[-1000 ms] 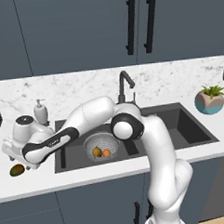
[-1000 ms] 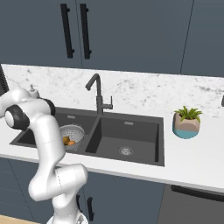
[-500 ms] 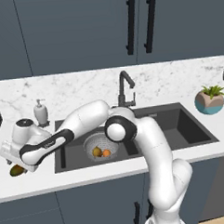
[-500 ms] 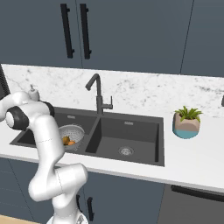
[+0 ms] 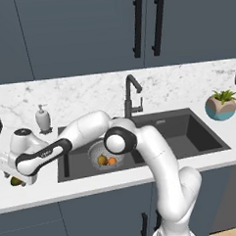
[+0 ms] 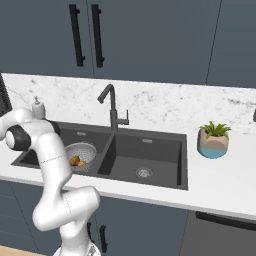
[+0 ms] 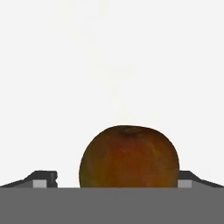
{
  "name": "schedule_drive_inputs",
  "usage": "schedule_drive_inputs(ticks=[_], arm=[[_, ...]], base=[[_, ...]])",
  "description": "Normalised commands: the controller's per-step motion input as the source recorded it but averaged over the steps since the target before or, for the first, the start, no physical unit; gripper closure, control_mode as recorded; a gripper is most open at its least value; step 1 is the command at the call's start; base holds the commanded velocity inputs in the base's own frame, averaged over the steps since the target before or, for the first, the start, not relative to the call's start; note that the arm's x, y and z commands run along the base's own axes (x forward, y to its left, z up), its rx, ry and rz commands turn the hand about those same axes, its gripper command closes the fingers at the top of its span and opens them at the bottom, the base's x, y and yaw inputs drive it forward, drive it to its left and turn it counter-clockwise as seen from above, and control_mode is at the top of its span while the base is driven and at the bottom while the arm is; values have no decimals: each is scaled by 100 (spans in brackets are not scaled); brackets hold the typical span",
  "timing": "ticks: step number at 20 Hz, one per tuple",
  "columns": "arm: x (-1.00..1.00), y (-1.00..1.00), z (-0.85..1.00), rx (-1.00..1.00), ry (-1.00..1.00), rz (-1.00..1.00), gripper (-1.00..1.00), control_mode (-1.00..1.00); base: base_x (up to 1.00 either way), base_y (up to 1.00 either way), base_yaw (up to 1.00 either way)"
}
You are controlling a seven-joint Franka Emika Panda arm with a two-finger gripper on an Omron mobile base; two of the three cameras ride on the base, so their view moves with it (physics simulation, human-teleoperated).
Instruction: Put the colander in the sink, put the tangerine, pear, mango in the colander, and turn on the sink faucet and pour water over the colander.
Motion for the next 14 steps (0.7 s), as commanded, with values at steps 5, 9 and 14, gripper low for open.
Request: schedule_drive_inputs(ticks=[5,9,14], arm=[[6,1,-23,-4,3,0,-100,-100],[0,0,-26,-13,0,0,100,-100],[-4,-23,-17,-21,0,0,100,-100]], base=[[0,0,0],[0,0,0],[0,0,0]])
